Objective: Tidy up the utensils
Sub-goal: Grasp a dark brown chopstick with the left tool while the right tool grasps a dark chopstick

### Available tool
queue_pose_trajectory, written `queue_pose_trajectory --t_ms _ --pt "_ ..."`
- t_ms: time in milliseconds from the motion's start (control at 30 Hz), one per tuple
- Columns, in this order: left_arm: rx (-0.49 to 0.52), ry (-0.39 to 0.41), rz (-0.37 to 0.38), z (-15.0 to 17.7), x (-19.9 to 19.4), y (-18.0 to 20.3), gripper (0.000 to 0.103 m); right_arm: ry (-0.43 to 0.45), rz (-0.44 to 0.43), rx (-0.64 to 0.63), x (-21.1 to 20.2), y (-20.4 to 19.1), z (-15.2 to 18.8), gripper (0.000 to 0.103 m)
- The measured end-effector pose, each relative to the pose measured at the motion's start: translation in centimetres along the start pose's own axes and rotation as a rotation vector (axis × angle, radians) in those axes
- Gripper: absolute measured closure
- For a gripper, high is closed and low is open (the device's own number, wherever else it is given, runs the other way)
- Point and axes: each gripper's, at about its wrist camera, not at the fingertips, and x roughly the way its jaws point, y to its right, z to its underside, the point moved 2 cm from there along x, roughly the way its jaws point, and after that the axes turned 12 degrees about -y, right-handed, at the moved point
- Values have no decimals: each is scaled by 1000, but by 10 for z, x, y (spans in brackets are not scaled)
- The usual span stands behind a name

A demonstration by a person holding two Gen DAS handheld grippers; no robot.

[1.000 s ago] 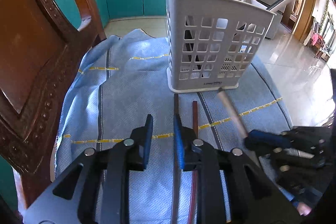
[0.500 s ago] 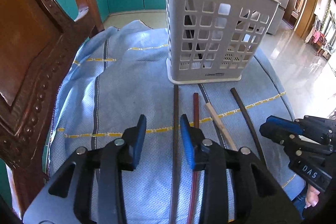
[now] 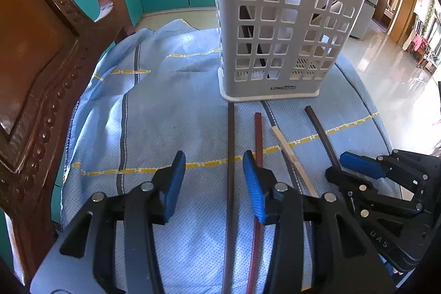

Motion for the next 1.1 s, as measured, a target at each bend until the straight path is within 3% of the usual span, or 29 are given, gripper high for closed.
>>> queue_pose_trajectory --t_ms 267,333,400,1100 --pt "-7 -26 -9 -1 4 -2 56 12 27 -3 1 -1 -1 80" --pt "-8 -29 -11 -2 5 -2 56 13 41 6 1 2 -1 90" --pt "-6 -32 -13 -3 5 -2 55 12 41 18 0 6 -1 93" --pt "13 -55 -26 -1 10 5 49 12 23 62 -3 13 -2 92"
